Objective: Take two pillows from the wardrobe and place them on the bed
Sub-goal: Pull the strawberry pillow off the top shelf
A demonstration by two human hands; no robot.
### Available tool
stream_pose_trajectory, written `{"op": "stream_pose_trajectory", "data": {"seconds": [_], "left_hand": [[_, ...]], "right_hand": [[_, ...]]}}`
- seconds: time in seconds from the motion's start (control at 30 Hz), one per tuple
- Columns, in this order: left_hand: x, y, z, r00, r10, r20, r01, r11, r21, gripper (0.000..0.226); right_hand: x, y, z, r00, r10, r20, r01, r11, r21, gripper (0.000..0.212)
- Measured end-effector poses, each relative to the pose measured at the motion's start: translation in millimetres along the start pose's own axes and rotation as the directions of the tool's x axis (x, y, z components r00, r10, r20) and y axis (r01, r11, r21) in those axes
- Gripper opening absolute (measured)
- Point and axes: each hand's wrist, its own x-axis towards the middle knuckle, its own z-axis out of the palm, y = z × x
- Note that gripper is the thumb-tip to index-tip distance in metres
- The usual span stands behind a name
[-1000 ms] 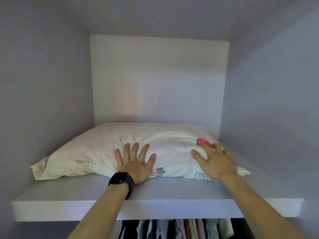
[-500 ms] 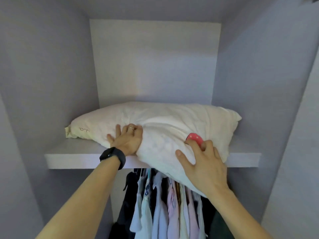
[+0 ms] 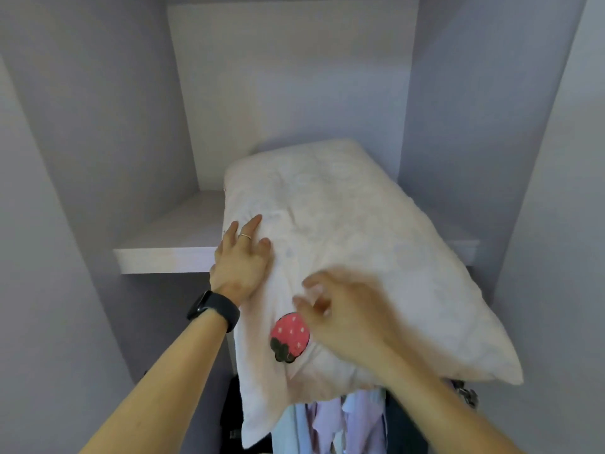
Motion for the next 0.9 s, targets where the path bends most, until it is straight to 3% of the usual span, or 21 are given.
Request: {"op": "stream_pose_trajectory", "data": {"seconds": [0.17,0.27,0.37,0.47,0.57,0.67,0.9], "left_hand": [[4.2,-4.1,-9.2,0.998,0.060,0.013,-0.061,0.996,0.061,0.049],[15.6,0.7,-22.0,0.998,0.059,0.016,-0.061,0.991,0.118,0.040],[47.5,13.5,-35.6,0.999,-0.020,0.045,0.015,0.994,0.110,0.031],[89.5,26.2,-35.9,0.982,-0.158,0.100,0.157,0.987,0.022,0.066],[120.8,30.9,-14.3,0.936,-0.280,0.212,0.300,0.951,-0.068,0.112],[131.0,25.2,14.5,0.936,-0.279,0.213,0.297,0.953,-0.056,0.122],[101.6,10.9,20.3,0.990,-0.126,0.065,0.135,0.980,-0.148,0.099]], "right_hand": [[91.9,18.9,-65.7,0.937,0.113,-0.331,-0.149,0.985,-0.084,0.031],[149.1,40.6,-81.8,0.918,0.217,-0.333,-0.268,0.957,-0.114,0.046],[188.1,56.2,-85.4,0.904,0.343,-0.257,-0.387,0.910,-0.148,0.075],[207.5,71.7,-74.3,0.840,0.518,-0.158,-0.536,0.838,-0.101,0.105],[205.1,91.0,-50.5,0.794,0.594,-0.130,-0.606,0.792,-0.082,0.125],[194.8,105.9,-42.2,0.778,0.604,-0.173,-0.616,0.788,-0.014,0.119],[164.1,99.9,-32.1,0.769,0.551,-0.325,-0.543,0.831,0.122,0.099]]}}
